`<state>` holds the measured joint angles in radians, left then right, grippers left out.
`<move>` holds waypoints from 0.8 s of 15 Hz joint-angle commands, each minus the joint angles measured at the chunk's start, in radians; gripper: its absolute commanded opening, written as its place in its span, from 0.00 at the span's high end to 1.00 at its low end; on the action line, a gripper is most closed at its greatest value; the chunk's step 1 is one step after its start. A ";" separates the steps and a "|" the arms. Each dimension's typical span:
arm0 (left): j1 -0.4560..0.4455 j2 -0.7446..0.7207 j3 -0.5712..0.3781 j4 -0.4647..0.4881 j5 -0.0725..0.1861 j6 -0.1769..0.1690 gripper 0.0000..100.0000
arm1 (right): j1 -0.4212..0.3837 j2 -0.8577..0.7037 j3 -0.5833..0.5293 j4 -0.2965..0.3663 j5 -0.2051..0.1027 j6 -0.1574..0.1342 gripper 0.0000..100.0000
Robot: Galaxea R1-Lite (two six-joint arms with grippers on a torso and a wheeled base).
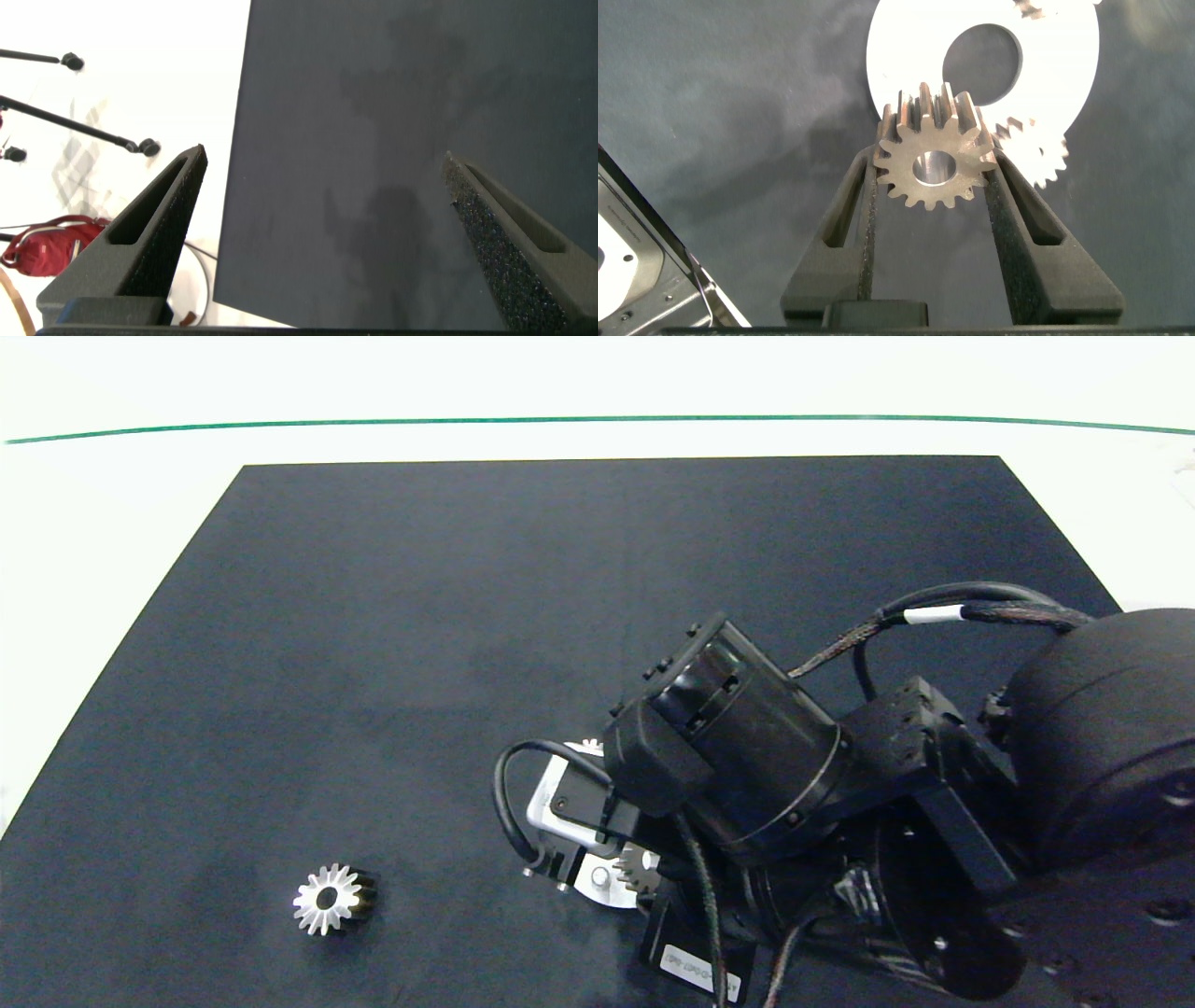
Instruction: Remove an incorrectly installed larger gear and replace it with the correct smaller gear
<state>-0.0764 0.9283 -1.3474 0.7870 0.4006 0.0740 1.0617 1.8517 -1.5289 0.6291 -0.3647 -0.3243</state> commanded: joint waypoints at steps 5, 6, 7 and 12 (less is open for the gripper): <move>0.000 -0.009 0.002 0.005 0.003 0.000 0.00 | 0.014 0.106 -0.135 0.096 -0.002 -0.001 0.75; 0.000 -0.009 0.001 0.005 0.003 0.001 0.00 | 0.014 0.116 -0.143 0.099 -0.002 -0.001 0.75; 0.000 -0.009 0.001 0.005 0.003 0.000 0.00 | 0.014 0.126 -0.146 0.101 -0.002 -0.001 0.75; -0.002 -0.009 -0.001 0.005 0.003 0.001 0.00 | 0.012 0.147 -0.149 0.101 -0.002 -0.002 0.75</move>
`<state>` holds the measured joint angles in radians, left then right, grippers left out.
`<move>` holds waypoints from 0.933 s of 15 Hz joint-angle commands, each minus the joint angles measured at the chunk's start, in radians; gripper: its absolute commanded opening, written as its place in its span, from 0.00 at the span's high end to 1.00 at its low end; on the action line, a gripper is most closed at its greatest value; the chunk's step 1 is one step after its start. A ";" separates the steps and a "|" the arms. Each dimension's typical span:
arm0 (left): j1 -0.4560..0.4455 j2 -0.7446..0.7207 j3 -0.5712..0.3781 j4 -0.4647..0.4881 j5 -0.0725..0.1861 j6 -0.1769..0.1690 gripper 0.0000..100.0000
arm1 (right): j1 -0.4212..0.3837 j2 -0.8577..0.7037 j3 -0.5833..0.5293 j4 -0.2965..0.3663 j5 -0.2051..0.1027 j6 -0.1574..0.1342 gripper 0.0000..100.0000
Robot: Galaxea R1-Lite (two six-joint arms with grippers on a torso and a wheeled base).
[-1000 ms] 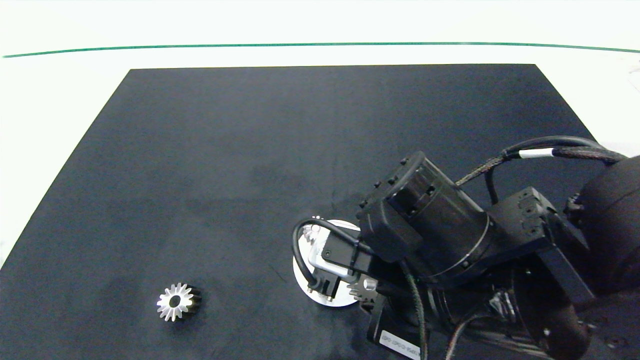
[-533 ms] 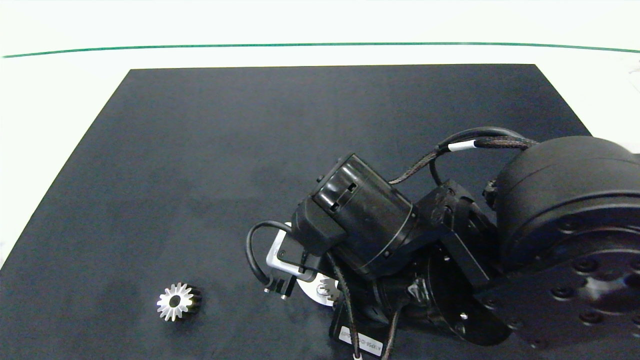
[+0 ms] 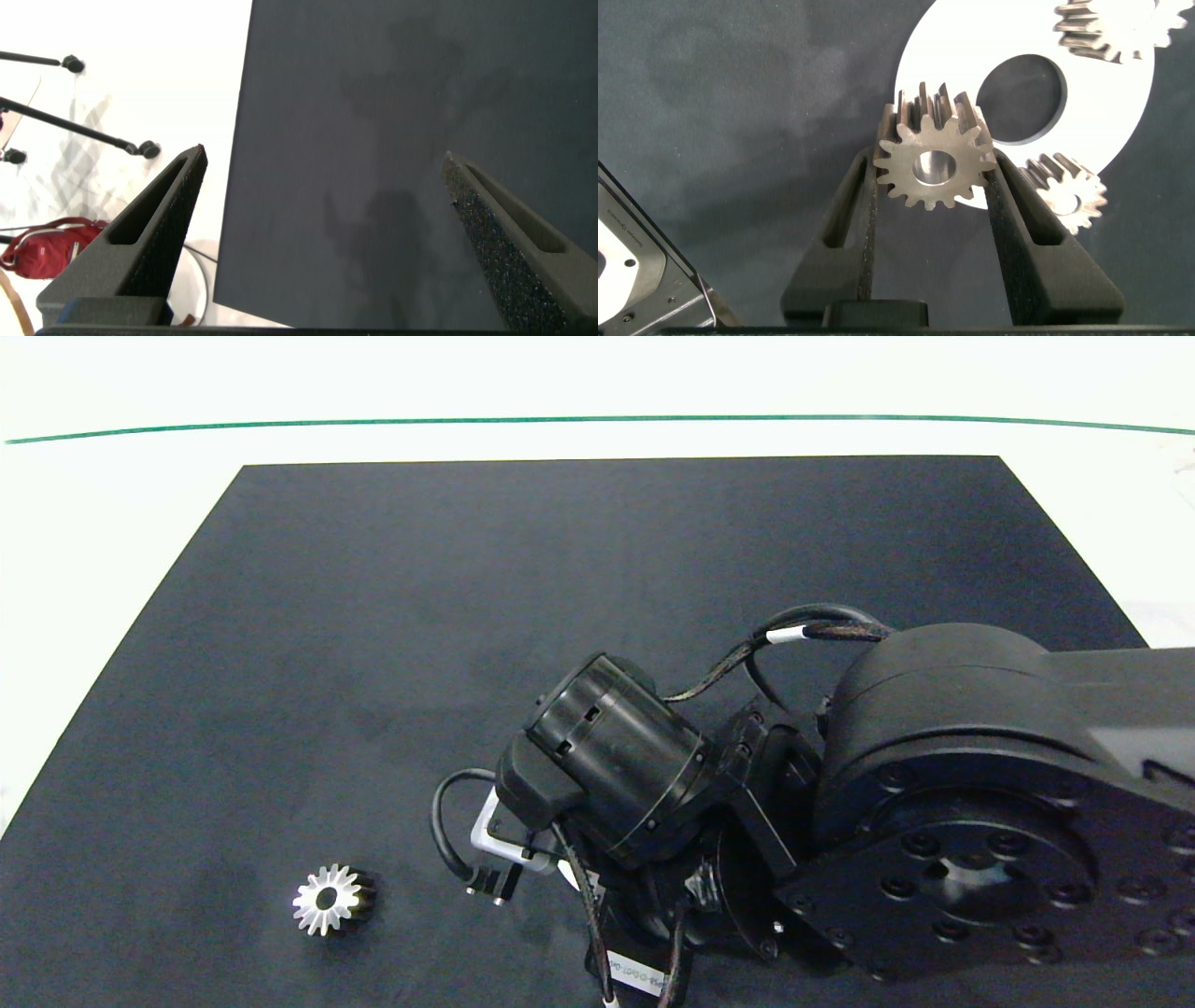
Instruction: Remove an incorrectly installed larger gear and replace it with the correct smaller gear
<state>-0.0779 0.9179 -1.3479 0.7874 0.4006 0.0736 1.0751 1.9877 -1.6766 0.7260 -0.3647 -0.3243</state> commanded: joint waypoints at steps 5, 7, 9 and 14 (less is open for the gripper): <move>0.000 0.001 0.000 0.004 0.003 0.002 0.00 | -0.007 0.028 -0.008 0.004 -0.002 -0.002 0.75; 0.000 0.001 0.000 0.004 0.003 0.002 0.00 | -0.011 0.028 -0.009 0.004 -0.002 -0.002 0.75; 0.000 0.001 0.000 0.004 0.003 0.002 0.00 | -0.014 0.030 -0.015 0.004 -0.002 -0.002 0.75; 0.000 0.001 0.001 0.004 0.003 0.002 0.00 | -0.017 0.043 -0.015 0.004 -0.002 -0.002 0.75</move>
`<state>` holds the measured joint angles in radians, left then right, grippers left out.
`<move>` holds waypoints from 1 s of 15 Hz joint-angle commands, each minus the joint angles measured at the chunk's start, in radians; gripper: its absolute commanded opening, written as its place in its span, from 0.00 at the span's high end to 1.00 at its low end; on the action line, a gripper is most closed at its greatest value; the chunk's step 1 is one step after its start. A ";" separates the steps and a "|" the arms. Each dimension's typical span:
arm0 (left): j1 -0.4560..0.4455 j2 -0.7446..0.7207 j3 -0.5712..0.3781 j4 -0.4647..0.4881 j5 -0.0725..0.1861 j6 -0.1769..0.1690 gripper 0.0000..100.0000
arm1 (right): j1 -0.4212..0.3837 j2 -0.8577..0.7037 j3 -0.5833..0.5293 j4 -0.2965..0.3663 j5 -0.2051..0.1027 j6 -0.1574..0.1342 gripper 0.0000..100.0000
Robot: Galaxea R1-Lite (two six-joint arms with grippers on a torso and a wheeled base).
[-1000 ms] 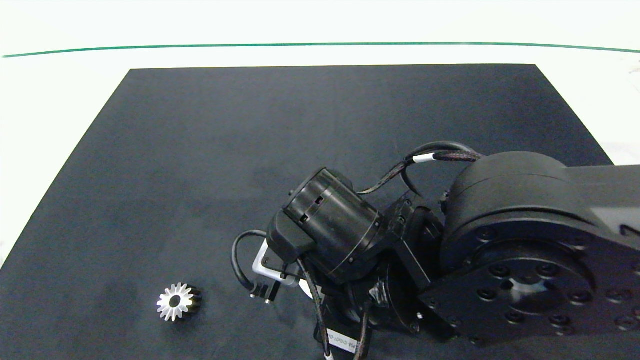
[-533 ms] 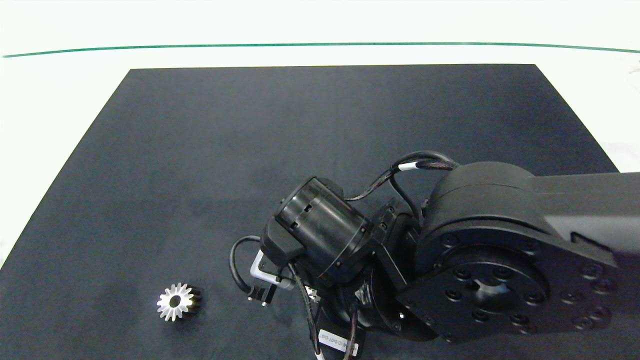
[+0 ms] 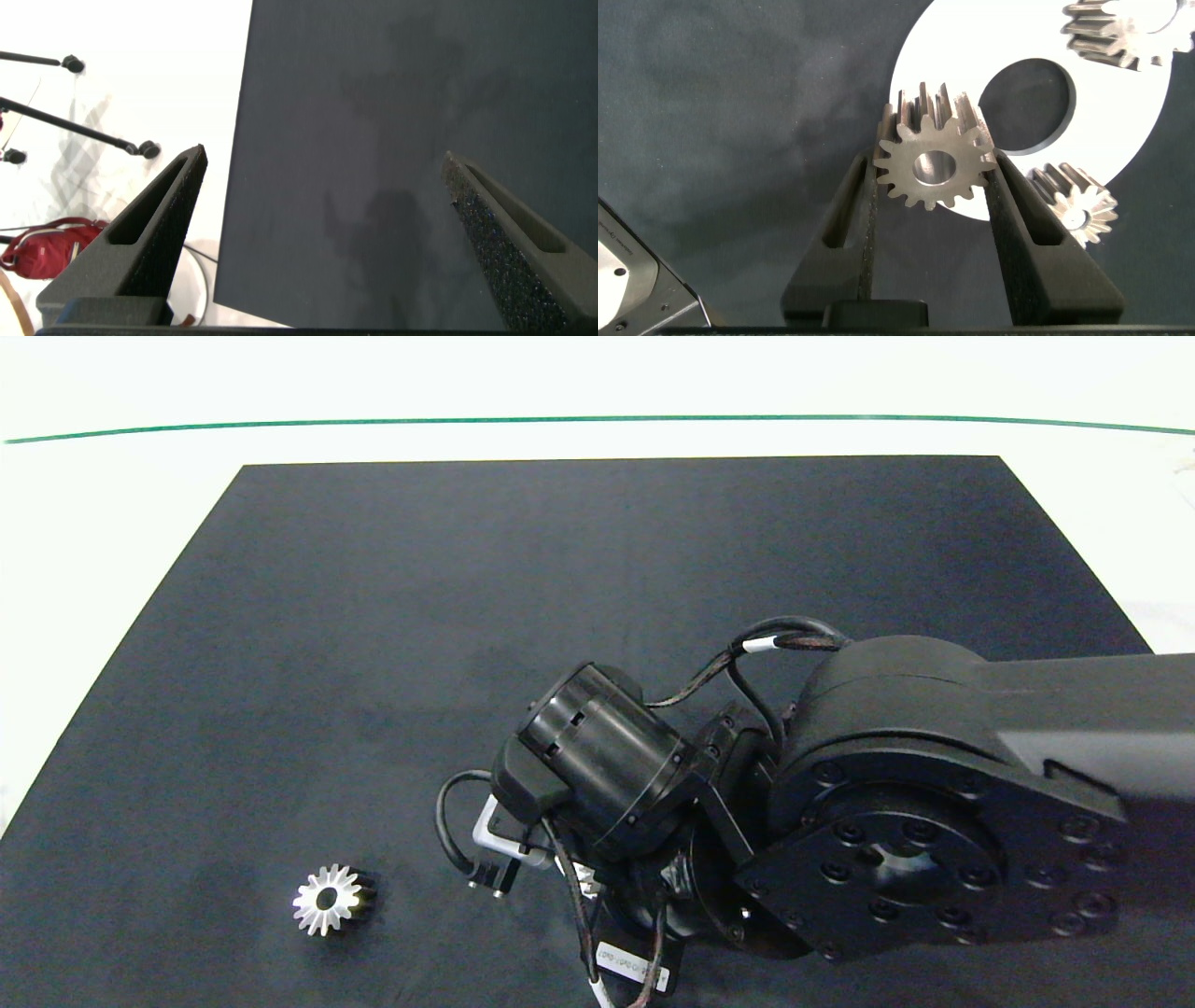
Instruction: Remove an incorrectly installed larger gear and replace it with the correct smaller gear
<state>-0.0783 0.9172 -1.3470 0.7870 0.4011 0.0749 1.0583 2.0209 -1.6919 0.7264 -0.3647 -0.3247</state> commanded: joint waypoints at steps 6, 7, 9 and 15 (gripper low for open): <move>0.000 0.000 -0.001 0.005 0.002 0.000 0.00 | 0.000 0.021 -0.014 0.002 -0.002 -0.001 0.75; 0.000 0.000 -0.001 0.005 0.002 0.000 0.00 | 0.000 0.025 -0.014 0.002 -0.002 -0.001 0.75; 0.000 -0.006 -0.001 0.005 0.002 0.000 0.00 | 0.002 0.032 -0.014 0.002 -0.002 0.001 0.75; 0.000 -0.006 -0.001 0.005 0.002 0.000 0.00 | 0.002 0.041 -0.026 0.002 -0.002 -0.001 0.75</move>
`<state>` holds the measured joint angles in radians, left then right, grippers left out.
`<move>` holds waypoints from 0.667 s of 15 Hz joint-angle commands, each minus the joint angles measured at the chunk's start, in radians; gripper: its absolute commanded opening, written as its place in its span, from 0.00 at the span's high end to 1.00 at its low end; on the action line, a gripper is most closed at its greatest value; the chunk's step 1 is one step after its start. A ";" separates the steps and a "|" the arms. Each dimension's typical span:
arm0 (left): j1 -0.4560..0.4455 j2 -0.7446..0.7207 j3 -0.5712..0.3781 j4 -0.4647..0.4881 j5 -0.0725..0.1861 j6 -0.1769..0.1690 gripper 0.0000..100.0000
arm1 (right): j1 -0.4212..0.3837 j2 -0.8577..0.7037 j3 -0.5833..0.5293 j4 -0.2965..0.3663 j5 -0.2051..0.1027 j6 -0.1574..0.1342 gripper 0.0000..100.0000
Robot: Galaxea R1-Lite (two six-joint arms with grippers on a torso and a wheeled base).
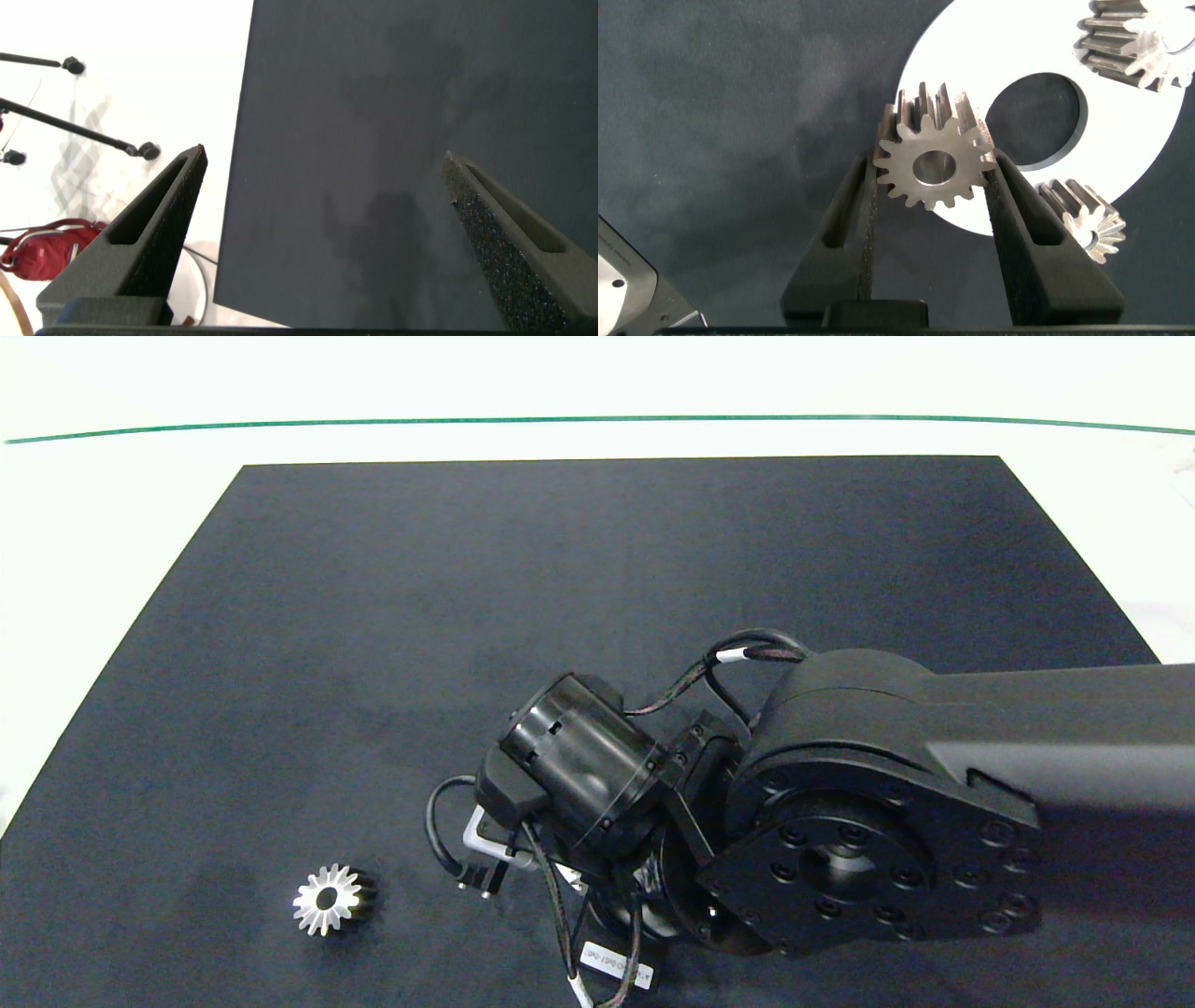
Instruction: Remove an incorrectly installed larger gear and replace it with the correct smaller gear
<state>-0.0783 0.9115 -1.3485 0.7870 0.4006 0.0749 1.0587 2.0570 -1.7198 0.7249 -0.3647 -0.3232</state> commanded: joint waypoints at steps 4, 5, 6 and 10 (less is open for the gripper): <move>0.000 -0.002 -0.003 0.005 0.003 0.000 0.00 | 0.001 0.015 0.002 0.004 -0.002 0.000 0.75; 0.000 -0.002 -0.003 0.005 0.003 0.000 0.00 | 0.001 0.015 0.003 0.004 -0.002 0.000 0.75; 0.000 -0.002 -0.003 0.005 0.003 0.000 0.00 | 0.001 0.015 0.005 0.004 -0.002 0.000 0.75; 0.000 -0.002 -0.003 0.005 0.003 0.000 0.00 | 0.001 0.015 0.008 0.005 -0.002 0.000 0.75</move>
<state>-0.0783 0.9091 -1.3513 0.7870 0.4011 0.0749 1.0611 2.0681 -1.7121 0.7238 -0.3651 -0.3221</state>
